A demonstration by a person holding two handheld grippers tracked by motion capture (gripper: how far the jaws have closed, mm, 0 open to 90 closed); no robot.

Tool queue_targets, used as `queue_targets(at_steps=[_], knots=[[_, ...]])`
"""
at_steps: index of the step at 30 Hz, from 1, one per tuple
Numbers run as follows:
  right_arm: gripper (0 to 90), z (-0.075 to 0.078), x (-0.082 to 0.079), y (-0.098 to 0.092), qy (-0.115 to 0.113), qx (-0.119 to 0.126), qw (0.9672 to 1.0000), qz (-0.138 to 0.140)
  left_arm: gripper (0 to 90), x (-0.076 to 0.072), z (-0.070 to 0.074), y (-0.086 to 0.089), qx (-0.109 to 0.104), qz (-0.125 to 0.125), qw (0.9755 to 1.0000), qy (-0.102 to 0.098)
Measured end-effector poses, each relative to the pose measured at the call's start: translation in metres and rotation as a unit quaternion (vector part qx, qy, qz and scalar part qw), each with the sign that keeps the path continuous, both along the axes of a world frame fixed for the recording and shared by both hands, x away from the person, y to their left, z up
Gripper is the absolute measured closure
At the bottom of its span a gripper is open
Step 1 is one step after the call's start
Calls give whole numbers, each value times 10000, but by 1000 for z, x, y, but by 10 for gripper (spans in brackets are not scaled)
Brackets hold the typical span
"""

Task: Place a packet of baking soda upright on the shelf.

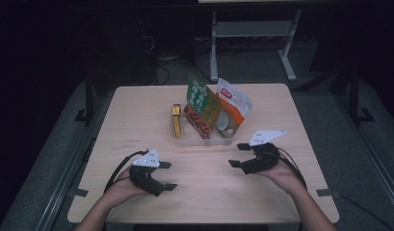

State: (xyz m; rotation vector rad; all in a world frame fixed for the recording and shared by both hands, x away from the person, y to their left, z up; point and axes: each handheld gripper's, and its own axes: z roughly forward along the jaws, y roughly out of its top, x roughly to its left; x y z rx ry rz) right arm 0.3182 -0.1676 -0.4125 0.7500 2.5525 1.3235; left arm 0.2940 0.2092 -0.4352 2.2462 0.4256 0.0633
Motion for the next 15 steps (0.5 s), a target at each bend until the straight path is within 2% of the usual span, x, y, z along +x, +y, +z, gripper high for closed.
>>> queue_targets(at_steps=[6,8,15], knots=[[279,-12,-4,21,200,-43,9992,356,195,-2,-3,-5,78,-142,9999,-17],[279,-15,-5,25,143,-17,9990,415,192,-3,-4,-7,99,-168,9998,-42],[279,-25,-8,40,257,-80,9977,617,180,-3,-7,-12,200,-259,9995,-37]])
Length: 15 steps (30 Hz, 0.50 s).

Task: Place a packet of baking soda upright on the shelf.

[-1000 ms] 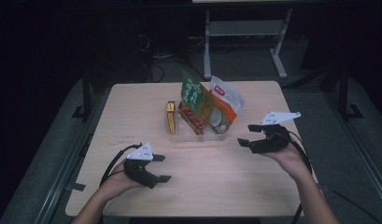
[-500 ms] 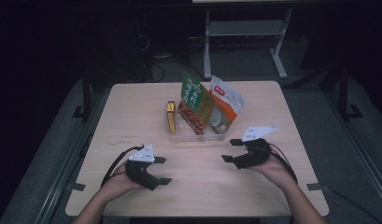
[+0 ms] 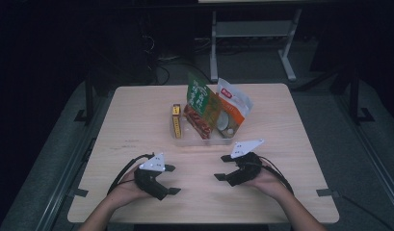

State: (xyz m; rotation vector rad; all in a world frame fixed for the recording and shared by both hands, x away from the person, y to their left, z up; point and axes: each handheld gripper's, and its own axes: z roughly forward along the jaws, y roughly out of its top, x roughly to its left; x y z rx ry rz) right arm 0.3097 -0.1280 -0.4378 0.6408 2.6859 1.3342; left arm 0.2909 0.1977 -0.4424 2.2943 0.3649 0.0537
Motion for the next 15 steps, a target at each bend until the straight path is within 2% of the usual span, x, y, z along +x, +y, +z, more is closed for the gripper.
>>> queue_targets(at_steps=[2,8,10,11,15], knots=[[279,-3,0,3,4,-49,10000,61,178,-1,-2,-2,-36,31,10000,40],[271,-11,-2,11,30,-291,9995,109,176,-1,-9,-4,124,-36,9999,47],[271,-11,-2,12,-11,-347,9993,145,174,-1,-10,-6,155,-51,9999,25],[271,-12,-1,12,-112,-411,9989,208,174,-1,-10,-6,147,-69,9999,24],[272,-14,-1,13,-62,-439,9987,239,174,-2,-12,-9,178,-124,9998,40]])
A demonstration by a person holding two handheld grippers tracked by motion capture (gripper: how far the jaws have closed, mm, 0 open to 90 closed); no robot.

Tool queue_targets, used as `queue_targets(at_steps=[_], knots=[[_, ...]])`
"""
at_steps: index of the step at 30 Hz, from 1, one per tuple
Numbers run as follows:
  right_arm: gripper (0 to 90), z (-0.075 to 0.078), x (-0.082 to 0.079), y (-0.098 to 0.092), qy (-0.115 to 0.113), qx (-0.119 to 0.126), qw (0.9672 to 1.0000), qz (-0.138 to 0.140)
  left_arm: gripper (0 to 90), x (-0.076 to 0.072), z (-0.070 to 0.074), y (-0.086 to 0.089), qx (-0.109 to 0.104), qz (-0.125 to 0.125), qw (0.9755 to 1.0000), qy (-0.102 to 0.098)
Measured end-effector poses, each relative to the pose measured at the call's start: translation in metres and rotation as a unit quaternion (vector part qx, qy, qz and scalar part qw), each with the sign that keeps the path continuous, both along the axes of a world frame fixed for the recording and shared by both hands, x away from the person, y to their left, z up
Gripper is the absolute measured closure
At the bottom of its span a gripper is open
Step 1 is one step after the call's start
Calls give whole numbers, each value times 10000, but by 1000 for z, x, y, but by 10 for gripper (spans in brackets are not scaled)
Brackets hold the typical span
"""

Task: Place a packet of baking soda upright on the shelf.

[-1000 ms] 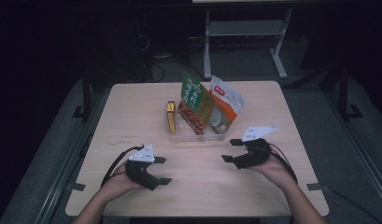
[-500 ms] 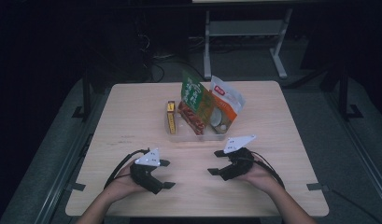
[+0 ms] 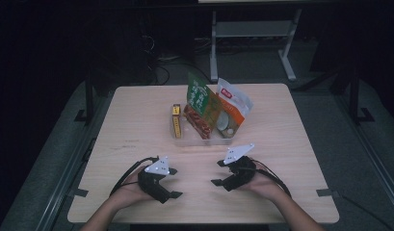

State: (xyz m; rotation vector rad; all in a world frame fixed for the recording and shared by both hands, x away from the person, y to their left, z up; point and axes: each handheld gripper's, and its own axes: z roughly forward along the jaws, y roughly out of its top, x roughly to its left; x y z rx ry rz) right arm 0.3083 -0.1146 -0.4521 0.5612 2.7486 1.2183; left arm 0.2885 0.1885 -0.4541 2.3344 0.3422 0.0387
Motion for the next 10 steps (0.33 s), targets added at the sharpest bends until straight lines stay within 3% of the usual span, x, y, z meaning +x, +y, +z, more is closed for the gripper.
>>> queue_targets(at_steps=[5,10], knots=[[275,-5,-2,5,-49,-224,9997,96,174,-1,-3,-2,123,-81,9999,4],[274,-5,-2,6,-100,-190,9996,164,174,0,-3,-2,83,-93,9999,-5]])
